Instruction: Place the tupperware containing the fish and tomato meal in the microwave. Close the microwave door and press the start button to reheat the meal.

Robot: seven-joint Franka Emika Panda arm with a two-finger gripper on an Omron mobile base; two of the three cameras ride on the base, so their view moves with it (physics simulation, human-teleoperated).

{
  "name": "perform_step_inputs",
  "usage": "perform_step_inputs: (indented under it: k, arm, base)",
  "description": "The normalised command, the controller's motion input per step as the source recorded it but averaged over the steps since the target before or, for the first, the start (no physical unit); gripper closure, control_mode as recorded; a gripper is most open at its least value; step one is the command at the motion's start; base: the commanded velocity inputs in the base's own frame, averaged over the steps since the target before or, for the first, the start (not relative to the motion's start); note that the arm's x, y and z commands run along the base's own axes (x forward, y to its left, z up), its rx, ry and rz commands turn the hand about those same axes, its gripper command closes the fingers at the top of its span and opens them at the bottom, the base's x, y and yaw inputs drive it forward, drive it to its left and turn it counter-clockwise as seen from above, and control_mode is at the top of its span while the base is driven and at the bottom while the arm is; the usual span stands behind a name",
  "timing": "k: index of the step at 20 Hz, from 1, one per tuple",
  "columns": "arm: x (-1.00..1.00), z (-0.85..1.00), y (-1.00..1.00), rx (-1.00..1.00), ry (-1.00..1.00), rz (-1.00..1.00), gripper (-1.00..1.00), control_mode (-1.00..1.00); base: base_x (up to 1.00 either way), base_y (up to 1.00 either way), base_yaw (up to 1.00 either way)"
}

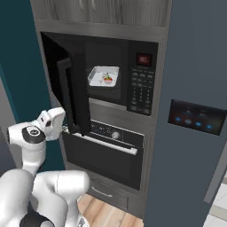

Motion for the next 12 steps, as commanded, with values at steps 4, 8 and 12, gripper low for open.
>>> perform_step_inputs:
  k: [4, 8, 12]
  arm:
    - [0.93, 0.07, -0.46, 0.03, 0.00, 0.10, -1.00, -1.00]
    - [0.96, 0.16, -0.09, 0.00, 0.02, 0.03, -1.00, -1.00]
    - [0.94, 0.34, 0.00, 0.00, 0.09, 0.00, -1.00, -1.00]
  base:
    - [0.00, 0.00, 0.00]
    - [0.00, 0.00, 0.00]
    - [0.00, 0.00, 0.00]
